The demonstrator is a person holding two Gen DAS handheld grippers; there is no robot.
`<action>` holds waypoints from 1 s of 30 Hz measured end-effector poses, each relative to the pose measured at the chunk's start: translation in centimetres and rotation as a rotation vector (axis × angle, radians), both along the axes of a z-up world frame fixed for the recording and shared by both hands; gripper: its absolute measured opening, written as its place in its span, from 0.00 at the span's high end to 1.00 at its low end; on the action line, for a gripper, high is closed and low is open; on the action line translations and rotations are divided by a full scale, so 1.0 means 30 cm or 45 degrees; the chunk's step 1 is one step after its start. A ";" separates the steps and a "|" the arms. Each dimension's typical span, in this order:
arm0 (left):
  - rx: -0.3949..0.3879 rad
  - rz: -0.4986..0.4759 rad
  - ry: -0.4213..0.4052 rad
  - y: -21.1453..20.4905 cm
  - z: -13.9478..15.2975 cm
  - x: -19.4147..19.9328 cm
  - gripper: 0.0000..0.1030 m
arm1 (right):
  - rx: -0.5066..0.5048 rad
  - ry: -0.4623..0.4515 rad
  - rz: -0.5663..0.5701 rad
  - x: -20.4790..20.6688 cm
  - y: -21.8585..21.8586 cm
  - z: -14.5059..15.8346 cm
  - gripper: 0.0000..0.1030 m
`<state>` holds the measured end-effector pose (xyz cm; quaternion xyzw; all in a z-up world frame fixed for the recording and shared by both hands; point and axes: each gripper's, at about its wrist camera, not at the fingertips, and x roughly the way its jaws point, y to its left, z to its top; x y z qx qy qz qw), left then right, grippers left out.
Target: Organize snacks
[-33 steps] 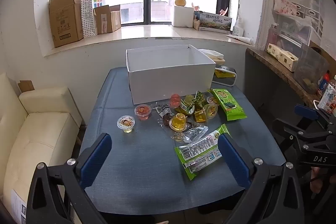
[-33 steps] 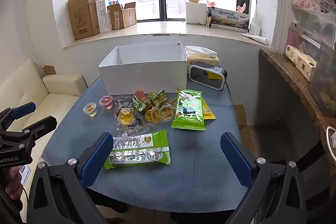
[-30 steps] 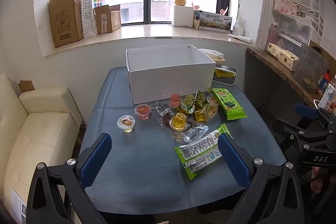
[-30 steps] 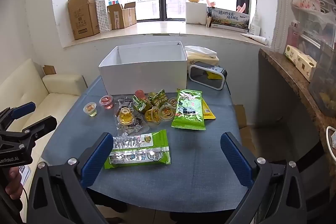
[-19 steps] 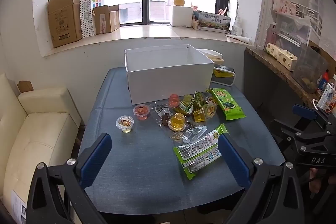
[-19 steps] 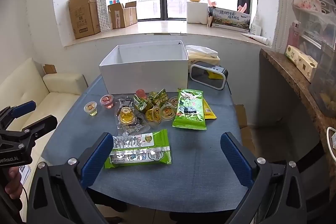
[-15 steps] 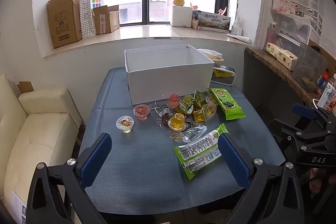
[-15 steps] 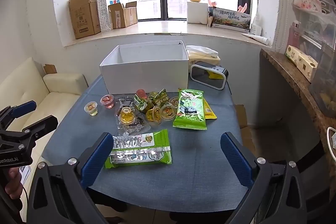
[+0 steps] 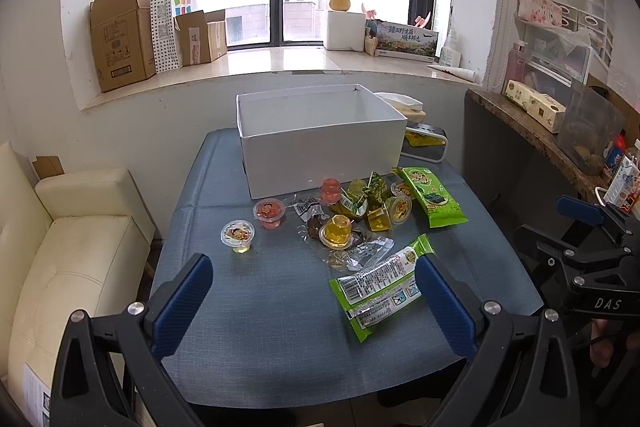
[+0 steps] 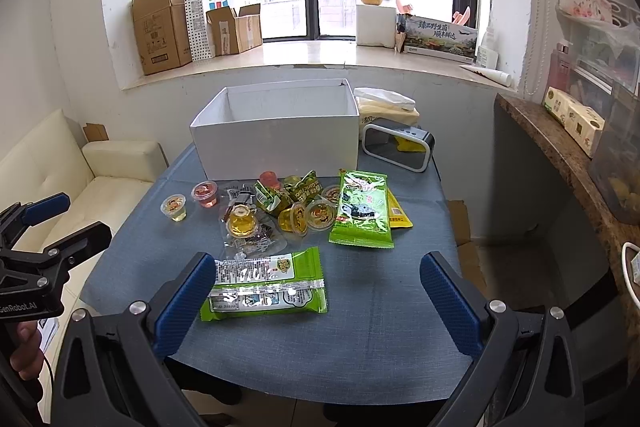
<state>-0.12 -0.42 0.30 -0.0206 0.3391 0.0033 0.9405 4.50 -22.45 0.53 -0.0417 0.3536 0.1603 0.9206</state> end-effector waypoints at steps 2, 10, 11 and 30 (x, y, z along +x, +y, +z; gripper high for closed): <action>0.001 0.000 0.000 0.000 0.000 0.001 0.00 | 0.003 0.004 -0.003 0.001 -0.004 -0.001 0.00; 0.001 -0.003 0.002 -0.004 -0.001 0.001 0.00 | -0.001 0.002 -0.001 0.000 -0.001 -0.002 0.00; 0.002 -0.002 0.003 -0.004 -0.001 0.002 0.00 | -0.002 0.003 -0.001 0.001 0.000 -0.003 0.00; 0.001 -0.003 0.010 -0.008 -0.011 0.003 0.00 | 0.004 0.011 0.002 0.006 0.004 -0.007 0.00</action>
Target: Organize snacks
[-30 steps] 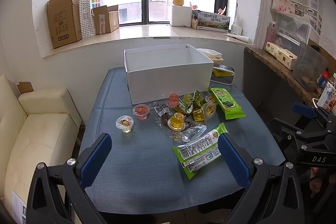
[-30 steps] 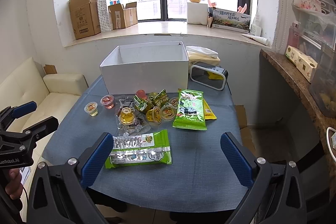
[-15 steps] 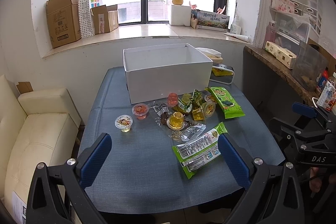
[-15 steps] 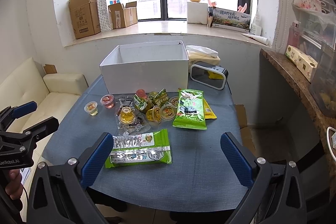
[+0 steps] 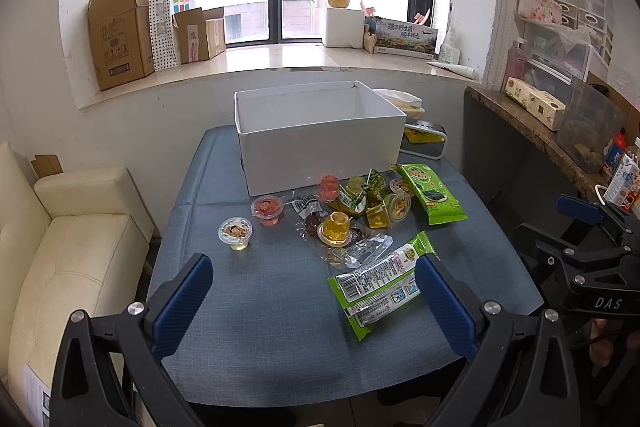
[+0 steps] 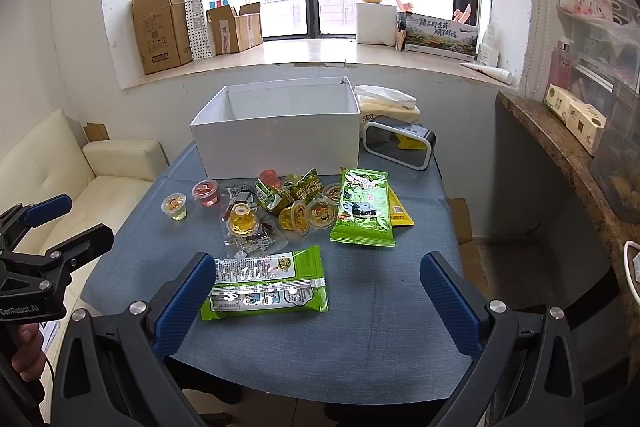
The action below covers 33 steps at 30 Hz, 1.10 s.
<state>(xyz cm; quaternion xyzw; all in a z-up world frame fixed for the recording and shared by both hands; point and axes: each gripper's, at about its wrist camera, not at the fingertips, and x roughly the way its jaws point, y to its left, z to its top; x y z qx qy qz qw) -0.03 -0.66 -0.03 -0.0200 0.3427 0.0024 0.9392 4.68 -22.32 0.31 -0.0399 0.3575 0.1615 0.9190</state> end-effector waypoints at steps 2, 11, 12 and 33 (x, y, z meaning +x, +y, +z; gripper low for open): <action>-0.001 -0.002 -0.001 -0.001 0.000 0.000 0.00 | 0.002 -0.001 0.000 0.001 -0.001 0.000 0.00; -0.006 -0.001 0.001 0.003 -0.004 0.000 0.00 | 0.006 0.009 0.001 0.003 -0.003 -0.008 0.00; -0.007 -0.003 0.002 0.002 -0.005 0.000 0.00 | 0.007 0.009 0.002 0.002 -0.003 -0.009 0.00; -0.022 -0.021 0.009 -0.005 -0.011 0.006 0.00 | 0.023 0.016 0.004 0.003 -0.004 -0.008 0.00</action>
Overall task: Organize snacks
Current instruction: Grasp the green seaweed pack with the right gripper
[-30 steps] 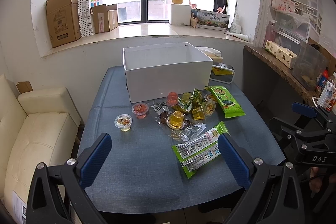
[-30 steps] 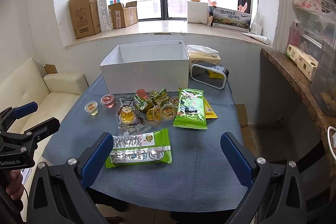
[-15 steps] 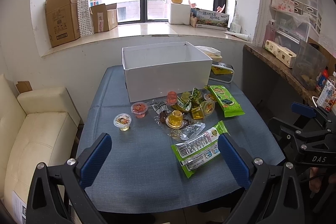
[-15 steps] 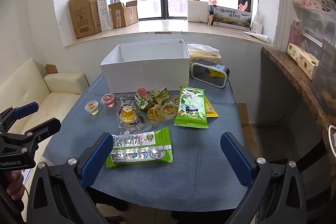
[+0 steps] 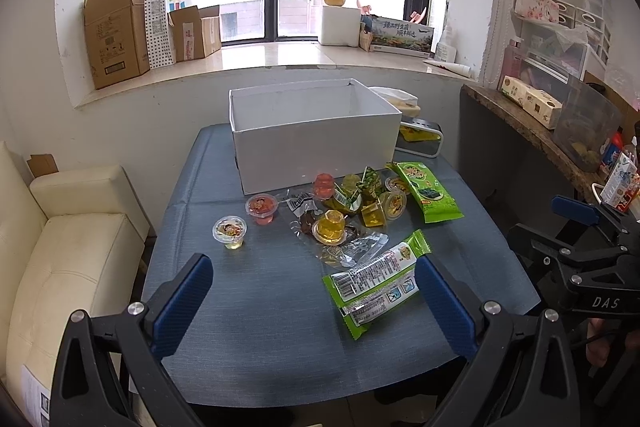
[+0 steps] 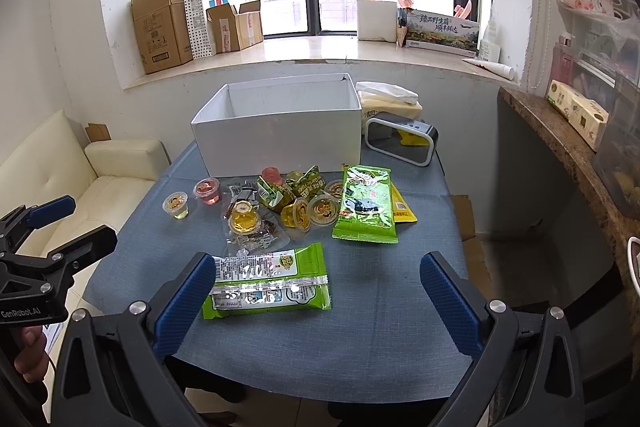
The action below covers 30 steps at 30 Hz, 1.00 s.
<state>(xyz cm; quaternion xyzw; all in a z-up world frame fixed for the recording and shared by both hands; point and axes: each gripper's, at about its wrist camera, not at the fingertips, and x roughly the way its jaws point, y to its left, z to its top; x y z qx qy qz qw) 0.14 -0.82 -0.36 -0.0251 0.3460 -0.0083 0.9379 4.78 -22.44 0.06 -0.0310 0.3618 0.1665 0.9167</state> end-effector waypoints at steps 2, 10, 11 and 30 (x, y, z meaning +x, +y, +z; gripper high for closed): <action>-0.021 -0.007 0.001 0.006 -0.001 0.002 0.00 | 0.026 0.002 0.014 0.008 -0.005 -0.005 0.00; -0.028 -0.019 -0.001 0.009 -0.011 0.015 0.00 | 0.145 -0.004 -0.012 0.134 -0.053 -0.047 0.00; -0.030 -0.024 -0.002 0.009 -0.012 0.016 0.00 | 0.145 0.029 -0.032 0.176 -0.062 -0.067 0.00; 0.143 -0.122 0.024 -0.039 -0.116 0.061 0.00 | 0.033 0.360 -0.114 0.697 -0.030 -0.420 0.08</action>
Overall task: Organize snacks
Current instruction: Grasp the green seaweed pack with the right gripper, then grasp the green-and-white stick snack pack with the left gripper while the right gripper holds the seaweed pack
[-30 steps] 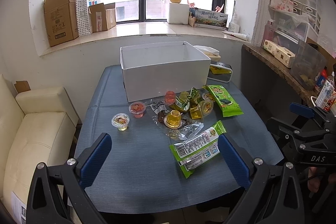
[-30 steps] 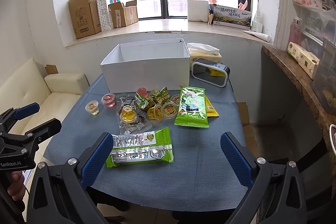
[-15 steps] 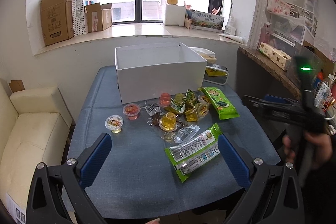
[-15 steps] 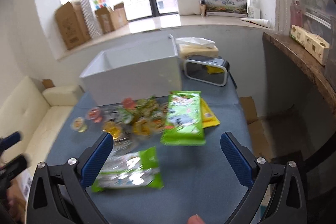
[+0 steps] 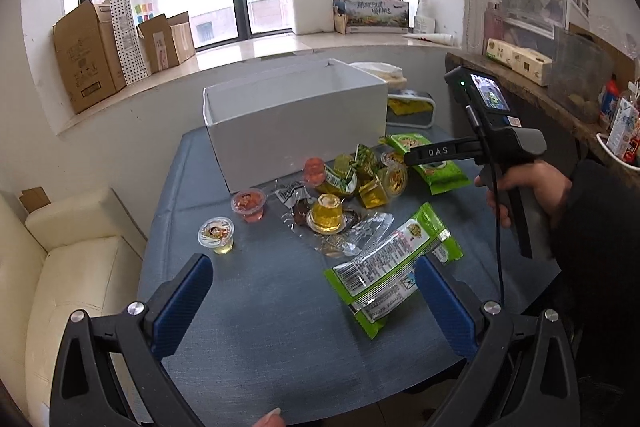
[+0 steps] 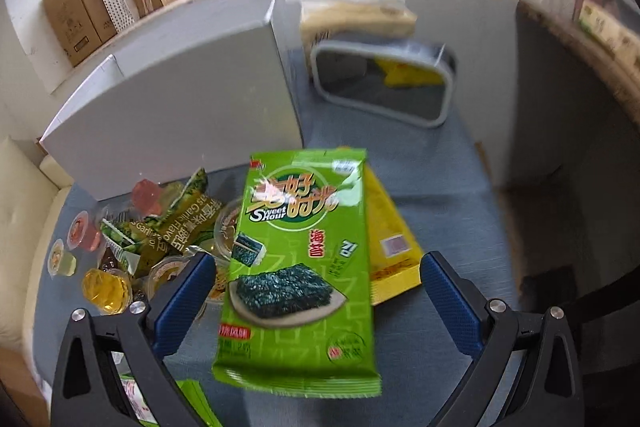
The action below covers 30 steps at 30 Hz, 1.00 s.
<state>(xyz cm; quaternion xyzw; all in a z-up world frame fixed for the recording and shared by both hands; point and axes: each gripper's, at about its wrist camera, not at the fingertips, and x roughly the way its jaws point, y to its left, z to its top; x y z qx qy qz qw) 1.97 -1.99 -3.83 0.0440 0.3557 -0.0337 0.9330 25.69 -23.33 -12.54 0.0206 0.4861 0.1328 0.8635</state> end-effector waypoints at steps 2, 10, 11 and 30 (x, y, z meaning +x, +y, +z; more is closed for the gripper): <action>-0.016 -0.014 0.015 0.005 -0.007 0.004 0.00 | -0.003 0.029 0.015 0.009 0.004 -0.017 0.30; -0.049 -0.019 0.051 0.010 -0.026 0.017 0.00 | 0.020 -0.004 0.063 -0.039 0.010 0.018 0.31; -0.045 -0.024 0.052 0.008 -0.028 0.017 0.00 | 0.007 -0.017 0.065 -0.045 0.020 0.025 0.31; 0.090 -0.407 0.136 -0.114 -0.148 0.167 0.00 | 0.137 -0.208 0.008 -0.334 -0.135 0.243 0.31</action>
